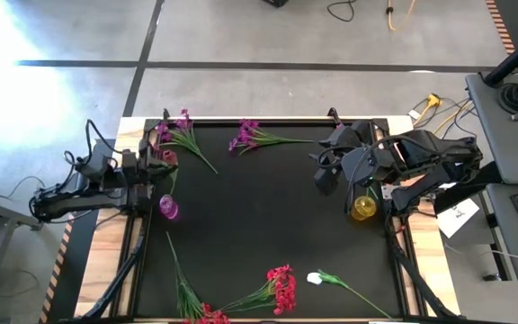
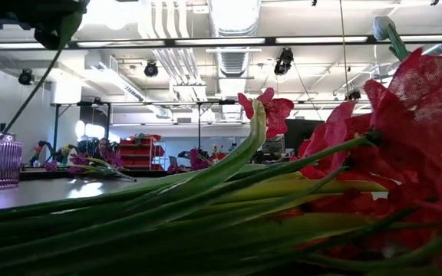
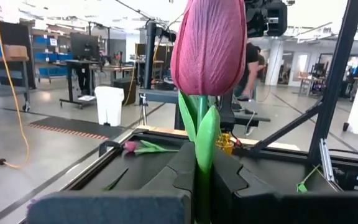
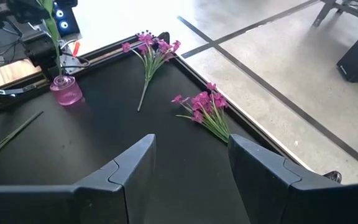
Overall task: Sort flowers into vase by color
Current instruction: Put the left pink tulip into the violet flower vase
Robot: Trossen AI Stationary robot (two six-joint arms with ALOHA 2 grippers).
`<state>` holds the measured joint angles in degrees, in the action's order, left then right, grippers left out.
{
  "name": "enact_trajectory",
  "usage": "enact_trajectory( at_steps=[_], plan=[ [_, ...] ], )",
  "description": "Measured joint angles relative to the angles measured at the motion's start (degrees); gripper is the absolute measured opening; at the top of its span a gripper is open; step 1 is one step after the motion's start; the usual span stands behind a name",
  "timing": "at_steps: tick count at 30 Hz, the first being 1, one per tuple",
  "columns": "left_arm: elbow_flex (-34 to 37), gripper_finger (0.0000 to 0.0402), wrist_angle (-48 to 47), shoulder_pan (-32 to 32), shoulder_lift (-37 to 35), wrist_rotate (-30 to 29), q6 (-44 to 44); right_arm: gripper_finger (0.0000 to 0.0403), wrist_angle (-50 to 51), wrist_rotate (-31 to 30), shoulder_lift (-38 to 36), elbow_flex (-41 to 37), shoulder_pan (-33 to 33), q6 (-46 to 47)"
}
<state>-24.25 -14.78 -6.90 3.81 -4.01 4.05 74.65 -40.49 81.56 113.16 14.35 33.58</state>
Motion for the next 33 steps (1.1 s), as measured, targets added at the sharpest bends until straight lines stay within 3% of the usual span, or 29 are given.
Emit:
enact_trajectory(
  at_steps=[9,23,33],
  plan=[
    [4.5,0.0,9.17,0.0,-1.91,0.0,0.75,0.0194,0.02,0.11,0.0,0.0,0.0,-0.05],
    [3.34,0.0,9.3,0.0,-3.18,0.07,-1.26,0.0194,0.02,0.6,0.0,0.0,0.02,0.3],
    [6.39,0.0,12.63,0.01,-3.21,0.11,-0.1,0.0194,0.0,0.59,0.0,0.0,0.02,0.53]
  ],
)
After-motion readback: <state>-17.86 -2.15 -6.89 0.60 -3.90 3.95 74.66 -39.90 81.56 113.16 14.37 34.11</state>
